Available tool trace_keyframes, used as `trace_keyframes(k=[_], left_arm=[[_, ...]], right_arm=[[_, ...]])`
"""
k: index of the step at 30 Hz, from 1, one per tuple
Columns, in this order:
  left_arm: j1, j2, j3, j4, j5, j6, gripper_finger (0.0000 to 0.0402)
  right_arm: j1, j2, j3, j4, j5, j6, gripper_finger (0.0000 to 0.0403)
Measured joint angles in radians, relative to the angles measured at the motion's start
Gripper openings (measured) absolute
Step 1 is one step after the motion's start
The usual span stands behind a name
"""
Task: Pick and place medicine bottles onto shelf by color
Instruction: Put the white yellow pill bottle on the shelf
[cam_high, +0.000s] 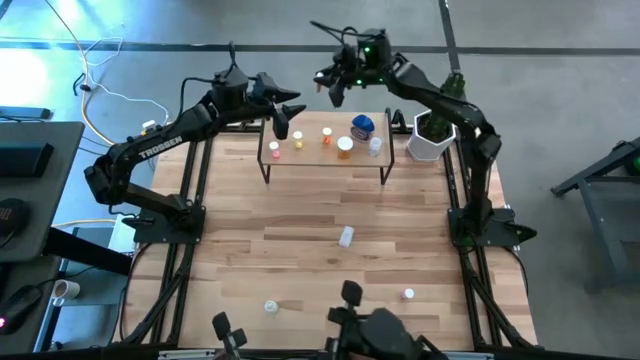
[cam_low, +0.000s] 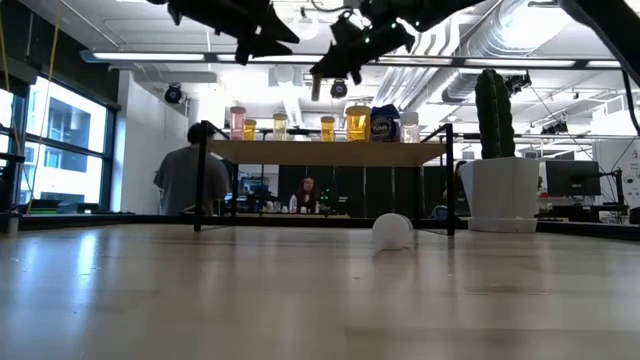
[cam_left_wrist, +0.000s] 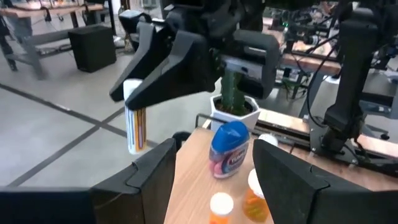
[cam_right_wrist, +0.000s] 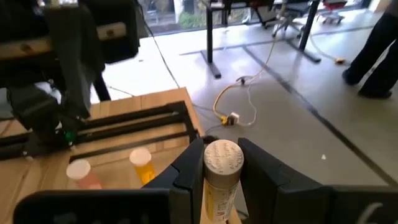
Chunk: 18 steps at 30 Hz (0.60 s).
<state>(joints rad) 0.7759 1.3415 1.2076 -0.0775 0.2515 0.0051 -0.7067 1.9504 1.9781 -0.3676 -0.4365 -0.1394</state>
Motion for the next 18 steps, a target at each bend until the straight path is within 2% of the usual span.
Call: trace_keyframes(k=[5,18], left_arm=[[0.016,0.000,0.000,-0.038,-0.002,0.014,0.0204],[0.030,0.000,0.000,-0.039,-0.005,0.007,0.0204]], right_arm=[[0.007,0.047,0.000,0.000,-0.047,0.000,0.0071],[0.049,0.117,0.000,-0.037,-0.051,-0.040,0.0071]])
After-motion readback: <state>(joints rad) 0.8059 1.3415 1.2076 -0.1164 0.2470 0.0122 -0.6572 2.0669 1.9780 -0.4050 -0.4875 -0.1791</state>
